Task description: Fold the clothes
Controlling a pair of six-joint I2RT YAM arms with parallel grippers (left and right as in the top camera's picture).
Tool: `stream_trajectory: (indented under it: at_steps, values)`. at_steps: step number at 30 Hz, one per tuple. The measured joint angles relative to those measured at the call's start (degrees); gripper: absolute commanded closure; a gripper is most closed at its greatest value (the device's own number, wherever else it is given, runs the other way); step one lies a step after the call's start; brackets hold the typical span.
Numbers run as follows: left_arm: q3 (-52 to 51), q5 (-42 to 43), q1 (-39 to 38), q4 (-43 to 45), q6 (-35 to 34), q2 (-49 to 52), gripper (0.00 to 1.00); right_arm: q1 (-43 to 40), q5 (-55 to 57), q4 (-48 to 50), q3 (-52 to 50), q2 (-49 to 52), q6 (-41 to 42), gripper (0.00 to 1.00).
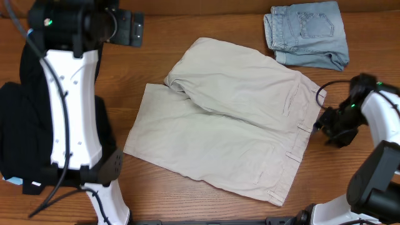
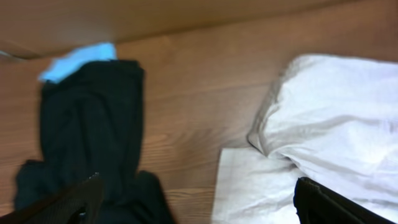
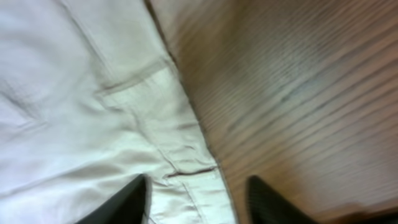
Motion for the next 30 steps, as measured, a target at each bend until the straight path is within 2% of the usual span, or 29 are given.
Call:
stream_trajectory:
  at_steps: [3,8,18,30]
  values:
    - [0.0,3.2,0.0,0.2,0.4,4.6,0.03,-0.1,-4.2,-2.1,6.2,-0.1,-2.8,0.17]
    - [0.0,9.6,0.0,1.2,2.6,14.4,0.03,3.0,-9.6,-3.1,11.6,-1.8,-5.9,0.15]
    - [-0.3,20.6,0.0,1.6,7.5,30.1,0.04,13.8,-11.1,-1.9,11.7,-2.2,-7.3,0.11]
    - [-0.5,27.6,0.0,2.2,9.1,38.6,0.05,14.8,-10.9,-1.5,11.7,-2.2,-7.5,0.11]
